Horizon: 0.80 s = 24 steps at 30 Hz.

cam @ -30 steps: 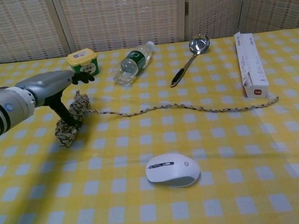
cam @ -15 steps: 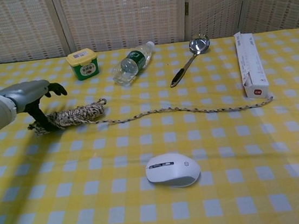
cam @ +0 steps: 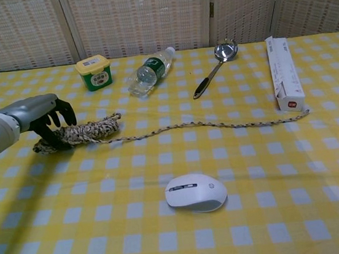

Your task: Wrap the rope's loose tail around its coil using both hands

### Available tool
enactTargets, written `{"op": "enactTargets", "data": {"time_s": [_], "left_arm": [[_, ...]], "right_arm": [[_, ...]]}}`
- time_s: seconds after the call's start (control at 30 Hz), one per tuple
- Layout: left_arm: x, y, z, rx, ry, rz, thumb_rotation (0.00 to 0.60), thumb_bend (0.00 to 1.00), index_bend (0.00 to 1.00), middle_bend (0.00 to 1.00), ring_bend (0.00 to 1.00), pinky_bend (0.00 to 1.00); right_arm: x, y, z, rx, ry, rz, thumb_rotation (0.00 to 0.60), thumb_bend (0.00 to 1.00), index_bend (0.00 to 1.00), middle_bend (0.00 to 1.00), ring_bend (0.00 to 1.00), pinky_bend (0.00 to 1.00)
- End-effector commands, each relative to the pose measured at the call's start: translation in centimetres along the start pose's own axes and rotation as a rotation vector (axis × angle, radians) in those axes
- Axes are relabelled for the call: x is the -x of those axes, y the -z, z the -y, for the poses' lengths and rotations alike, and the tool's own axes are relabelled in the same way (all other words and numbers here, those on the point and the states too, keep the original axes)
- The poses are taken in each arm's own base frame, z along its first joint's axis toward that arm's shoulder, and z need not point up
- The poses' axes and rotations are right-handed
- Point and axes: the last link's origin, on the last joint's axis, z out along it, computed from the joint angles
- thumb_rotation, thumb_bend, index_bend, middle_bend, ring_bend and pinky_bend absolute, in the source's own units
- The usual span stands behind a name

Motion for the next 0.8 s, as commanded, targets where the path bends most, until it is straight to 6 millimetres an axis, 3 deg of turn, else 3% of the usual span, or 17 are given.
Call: {"op": "enactTargets", "data": {"time_s": [0.03, 0.3, 0.8], "left_arm": [[0.1, -0.1, -0.1, 0.001, -0.003, 0.000, 0.600, 0.22, 0.43, 0.39, 0.38, 0.33], [0.3, -0.3, -0.3, 0.009, 0.013, -0.007, 0.600, 0.31, 0.50, 0.46, 0.45, 0.39], [1.2, 0.2, 1.6, 0.045, 0.023, -0.011, 0.600, 0.59, 0.65, 0.65, 0.61, 0.66]], "right_arm": [[0.0, 0.1, 0.0, 0.001, 0.000, 0.000, 0.600, 0.39, 0.00, 0.00, 0.01, 0.00], [0.1, 0.1, -0.1, 0.006, 0.002, 0.001, 0.600, 0.39, 0.00, 0.00, 0.00, 0.00], [0.0, 0.0, 0.4, -0.011, -0.006, 0.010, 0.600, 0.39, 0.00, 0.00, 0.00, 0.00]]}}
